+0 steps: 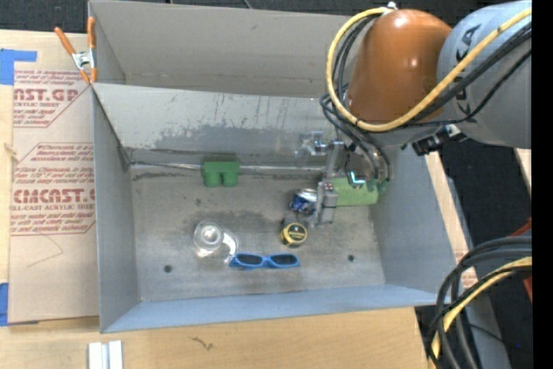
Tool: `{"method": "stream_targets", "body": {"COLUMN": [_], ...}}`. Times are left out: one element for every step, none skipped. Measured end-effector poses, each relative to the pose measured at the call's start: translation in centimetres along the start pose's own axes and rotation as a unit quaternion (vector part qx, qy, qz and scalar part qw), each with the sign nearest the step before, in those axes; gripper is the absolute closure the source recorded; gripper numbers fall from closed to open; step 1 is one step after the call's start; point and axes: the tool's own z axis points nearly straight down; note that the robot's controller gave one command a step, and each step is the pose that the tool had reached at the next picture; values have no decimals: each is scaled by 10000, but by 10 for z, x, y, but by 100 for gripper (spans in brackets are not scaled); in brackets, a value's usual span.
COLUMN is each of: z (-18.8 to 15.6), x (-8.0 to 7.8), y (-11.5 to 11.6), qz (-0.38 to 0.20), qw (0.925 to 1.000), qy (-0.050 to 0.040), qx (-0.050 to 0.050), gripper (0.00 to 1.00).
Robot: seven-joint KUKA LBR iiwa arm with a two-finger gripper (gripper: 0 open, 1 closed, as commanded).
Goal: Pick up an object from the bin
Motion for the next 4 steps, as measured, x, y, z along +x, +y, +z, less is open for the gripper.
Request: {"method": "stream_targets", "body": {"z": [141, 134, 23, 28], "x": [-15, -17, 8, 9], "y": [-50, -50, -25, -26], "qz": [708, 693, 706, 711], "qw": [9975, 9976, 9975, 9975], "qy": [-1, -10, -74, -40], "qx": [-7, -8, -11, -7], "gripper": [0, 100, 100, 0]}}
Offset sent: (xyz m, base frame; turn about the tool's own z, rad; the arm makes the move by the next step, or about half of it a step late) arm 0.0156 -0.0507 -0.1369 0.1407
